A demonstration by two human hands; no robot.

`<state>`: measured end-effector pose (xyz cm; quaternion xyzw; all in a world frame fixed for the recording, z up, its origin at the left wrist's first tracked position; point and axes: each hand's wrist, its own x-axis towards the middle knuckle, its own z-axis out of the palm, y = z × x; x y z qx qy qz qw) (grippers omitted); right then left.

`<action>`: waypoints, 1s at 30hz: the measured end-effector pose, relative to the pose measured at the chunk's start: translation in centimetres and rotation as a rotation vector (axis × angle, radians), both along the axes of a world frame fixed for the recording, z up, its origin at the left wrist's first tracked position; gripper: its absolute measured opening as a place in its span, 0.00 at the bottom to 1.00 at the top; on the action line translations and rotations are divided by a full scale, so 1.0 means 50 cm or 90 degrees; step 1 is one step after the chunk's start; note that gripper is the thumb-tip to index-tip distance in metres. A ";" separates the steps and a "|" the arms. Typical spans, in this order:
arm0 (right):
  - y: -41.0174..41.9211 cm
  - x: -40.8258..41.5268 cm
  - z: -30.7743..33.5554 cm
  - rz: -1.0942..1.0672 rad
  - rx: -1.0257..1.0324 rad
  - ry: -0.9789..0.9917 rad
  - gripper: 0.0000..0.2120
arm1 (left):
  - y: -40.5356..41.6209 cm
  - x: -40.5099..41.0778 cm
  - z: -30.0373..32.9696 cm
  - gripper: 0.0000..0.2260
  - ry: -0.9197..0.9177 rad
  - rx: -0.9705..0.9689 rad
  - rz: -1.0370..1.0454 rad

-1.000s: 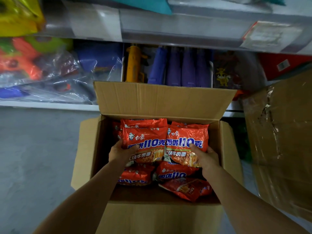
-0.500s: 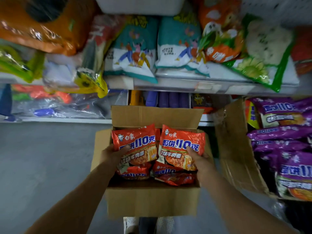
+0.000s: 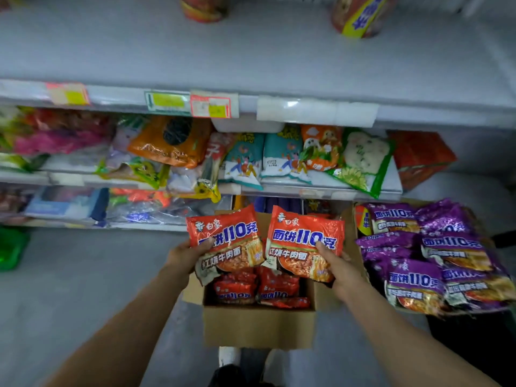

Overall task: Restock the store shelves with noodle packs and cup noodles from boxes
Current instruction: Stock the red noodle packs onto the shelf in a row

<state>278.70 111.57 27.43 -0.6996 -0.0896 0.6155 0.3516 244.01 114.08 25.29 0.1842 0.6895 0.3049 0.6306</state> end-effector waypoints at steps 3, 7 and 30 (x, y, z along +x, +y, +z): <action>0.011 0.007 0.096 -0.005 0.041 -0.014 0.23 | 0.003 -0.008 0.090 0.17 -0.021 0.025 0.000; 0.037 0.024 0.189 0.040 0.088 -0.009 0.30 | 0.022 -0.009 0.195 0.16 -0.027 0.082 -0.008; 0.198 -0.005 0.664 0.088 0.431 -0.005 0.29 | 0.180 -0.081 0.699 0.36 -0.065 0.354 -0.117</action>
